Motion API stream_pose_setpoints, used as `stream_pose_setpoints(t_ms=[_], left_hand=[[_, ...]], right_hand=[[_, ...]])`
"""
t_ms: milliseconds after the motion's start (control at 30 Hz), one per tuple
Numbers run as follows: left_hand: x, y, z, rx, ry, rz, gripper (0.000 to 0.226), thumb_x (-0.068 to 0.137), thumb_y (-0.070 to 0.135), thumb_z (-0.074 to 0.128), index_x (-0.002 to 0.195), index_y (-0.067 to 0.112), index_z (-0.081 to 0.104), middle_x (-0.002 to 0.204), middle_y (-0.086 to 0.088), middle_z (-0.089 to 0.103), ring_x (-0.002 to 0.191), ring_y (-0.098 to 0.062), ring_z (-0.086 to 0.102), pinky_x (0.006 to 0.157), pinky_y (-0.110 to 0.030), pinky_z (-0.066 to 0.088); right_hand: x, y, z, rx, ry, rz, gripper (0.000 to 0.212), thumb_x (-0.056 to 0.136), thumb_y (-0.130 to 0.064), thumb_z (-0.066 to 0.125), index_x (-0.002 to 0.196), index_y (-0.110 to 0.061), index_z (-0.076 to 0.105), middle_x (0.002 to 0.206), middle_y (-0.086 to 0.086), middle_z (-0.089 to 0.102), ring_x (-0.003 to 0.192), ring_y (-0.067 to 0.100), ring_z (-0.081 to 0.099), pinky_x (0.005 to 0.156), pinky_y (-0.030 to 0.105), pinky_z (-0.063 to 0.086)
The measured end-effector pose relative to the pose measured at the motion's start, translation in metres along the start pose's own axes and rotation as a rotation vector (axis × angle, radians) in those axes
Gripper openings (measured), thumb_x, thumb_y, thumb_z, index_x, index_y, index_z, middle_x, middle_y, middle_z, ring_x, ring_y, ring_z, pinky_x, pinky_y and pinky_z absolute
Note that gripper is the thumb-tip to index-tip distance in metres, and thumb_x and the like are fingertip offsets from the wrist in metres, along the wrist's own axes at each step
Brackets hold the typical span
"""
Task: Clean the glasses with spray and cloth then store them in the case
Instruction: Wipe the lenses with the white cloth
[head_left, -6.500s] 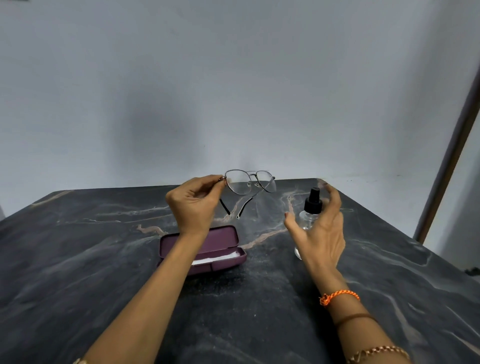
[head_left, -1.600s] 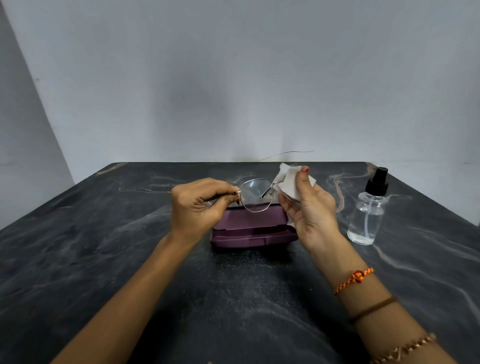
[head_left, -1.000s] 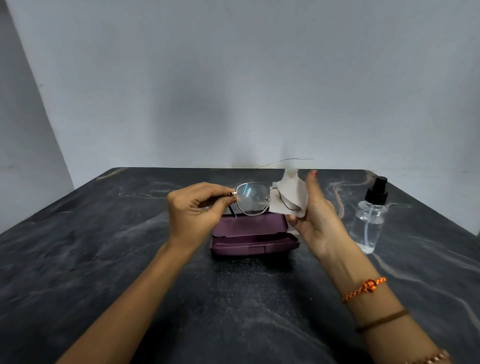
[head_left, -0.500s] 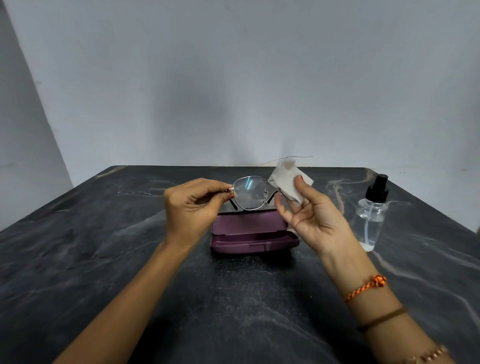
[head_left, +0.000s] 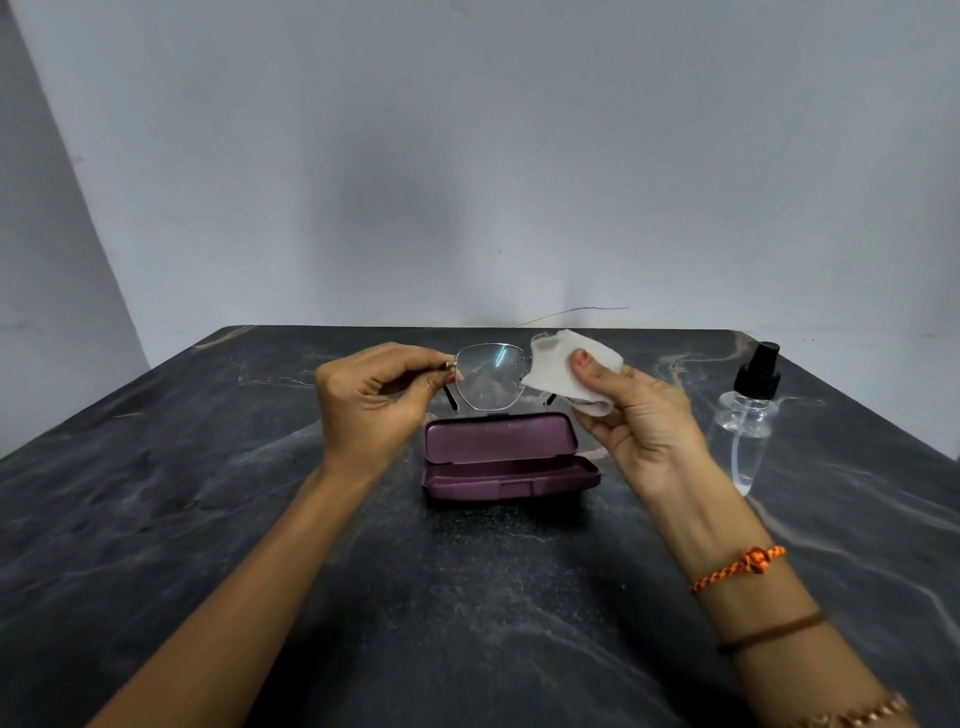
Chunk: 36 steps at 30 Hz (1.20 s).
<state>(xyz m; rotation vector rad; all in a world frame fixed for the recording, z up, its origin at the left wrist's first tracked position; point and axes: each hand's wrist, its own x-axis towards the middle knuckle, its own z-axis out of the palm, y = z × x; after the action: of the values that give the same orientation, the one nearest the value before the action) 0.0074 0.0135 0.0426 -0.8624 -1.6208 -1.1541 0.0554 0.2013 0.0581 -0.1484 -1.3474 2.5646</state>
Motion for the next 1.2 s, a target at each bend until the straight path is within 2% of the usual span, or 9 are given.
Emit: stream_pose_setpoints(t_ms=[100, 200, 333, 500, 700, 800, 1000, 1100, 1200], left_hand=[[0.0006, 0.0001, -0.0002, 0.008, -0.008, 0.015, 0.011, 0.067, -0.002, 0.074, 0.077, -0.005, 0.070, 0.078, -0.007, 0.067, 0.067, -0.013, 0.065, 0.061, -0.016, 0.055], [0.0016, 0.0002, -0.0016, 0.031, -0.030, 0.040, 0.010, 0.066, -0.006, 0.073, 0.076, -0.006, 0.069, 0.077, -0.008, 0.066, 0.068, -0.013, 0.064, 0.063, -0.012, 0.052], [0.0022, 0.0011, -0.0033, 0.034, -0.051, 0.073, 0.010, 0.066, -0.006, 0.072, 0.076, -0.008, 0.069, 0.078, -0.008, 0.066, 0.069, -0.013, 0.064, 0.064, -0.012, 0.052], [0.0027, 0.0000, -0.0037, 0.009, -0.069, 0.071, 0.012, 0.067, -0.005, 0.072, 0.078, -0.008, 0.068, 0.079, -0.009, 0.066, 0.068, -0.013, 0.064, 0.065, -0.014, 0.052], [0.0007, 0.0021, -0.0025, 0.045, -0.073, 0.114, 0.011, 0.066, -0.006, 0.072, 0.077, -0.008, 0.069, 0.078, -0.007, 0.065, 0.071, -0.010, 0.062, 0.068, -0.009, 0.050], [0.0012, 0.0034, -0.0018, 0.052, -0.046, 0.100, 0.011, 0.067, -0.005, 0.072, 0.077, -0.008, 0.069, 0.078, -0.007, 0.065, 0.071, -0.010, 0.063, 0.067, -0.009, 0.050], [0.0013, 0.0041, -0.0010, 0.039, -0.029, 0.073, 0.013, 0.067, -0.005, 0.072, 0.079, -0.008, 0.069, 0.081, -0.007, 0.065, 0.072, -0.009, 0.063, 0.068, -0.008, 0.050], [0.0019, 0.0041, -0.0008, -0.004, -0.035, 0.045, 0.016, 0.067, -0.001, 0.071, 0.082, -0.007, 0.068, 0.082, -0.008, 0.065, 0.072, -0.005, 0.063, 0.067, -0.010, 0.050], [0.0010, 0.0044, 0.0001, -0.011, -0.078, 0.059, 0.016, 0.067, -0.003, 0.071, 0.081, -0.009, 0.068, 0.082, -0.009, 0.065, 0.072, -0.011, 0.064, 0.068, -0.011, 0.052]], right_hand=[[0.0017, 0.0035, 0.0023, 0.207, -0.013, 0.072, 0.010, 0.075, 0.005, 0.062, 0.077, -0.005, 0.060, 0.056, 0.002, 0.071, 0.054, 0.011, 0.069, 0.054, 0.023, 0.058], [0.0005, 0.0041, 0.0050, 0.367, -0.075, 0.078, 0.013, 0.080, 0.009, 0.054, 0.081, -0.002, 0.060, 0.061, 0.006, 0.072, 0.059, 0.015, 0.071, 0.058, 0.027, 0.059], [-0.0031, 0.0048, 0.0071, 0.449, -0.147, 0.047, 0.016, 0.082, 0.009, 0.050, 0.083, -0.003, 0.060, 0.065, 0.008, 0.073, 0.063, 0.015, 0.071, 0.061, 0.028, 0.059], [-0.0052, 0.0011, 0.0072, 0.284, -0.179, -0.052, 0.018, 0.083, 0.006, 0.050, 0.084, -0.007, 0.063, 0.068, 0.001, 0.073, 0.065, 0.011, 0.071, 0.054, 0.022, 0.057], [-0.0042, -0.0027, 0.0013, 0.012, -0.092, -0.104, 0.005, 0.079, -0.003, 0.060, 0.079, -0.006, 0.063, 0.057, -0.003, 0.072, 0.055, 0.006, 0.068, 0.049, 0.015, 0.053], [-0.0041, -0.0041, 0.0006, -0.022, -0.059, -0.084, 0.006, 0.071, -0.005, 0.066, 0.076, -0.006, 0.064, 0.056, -0.002, 0.071, 0.053, 0.007, 0.068, 0.047, 0.015, 0.053], [-0.0023, -0.0006, 0.0031, 0.275, -0.028, 0.141, 0.008, 0.081, 0.004, 0.056, 0.078, -0.004, 0.057, 0.053, 0.005, 0.070, 0.050, 0.014, 0.068, 0.051, 0.028, 0.057], [-0.0031, -0.0018, 0.0040, 0.409, -0.065, 0.135, 0.010, 0.083, 0.006, 0.052, 0.080, -0.001, 0.057, 0.058, 0.010, 0.071, 0.054, 0.019, 0.070, 0.053, 0.033, 0.058], [-0.0041, 0.0013, 0.0063, 0.497, -0.096, 0.088, 0.008, 0.085, 0.004, 0.052, 0.083, -0.001, 0.058, 0.062, 0.011, 0.072, 0.058, 0.019, 0.071, 0.054, 0.032, 0.059]])
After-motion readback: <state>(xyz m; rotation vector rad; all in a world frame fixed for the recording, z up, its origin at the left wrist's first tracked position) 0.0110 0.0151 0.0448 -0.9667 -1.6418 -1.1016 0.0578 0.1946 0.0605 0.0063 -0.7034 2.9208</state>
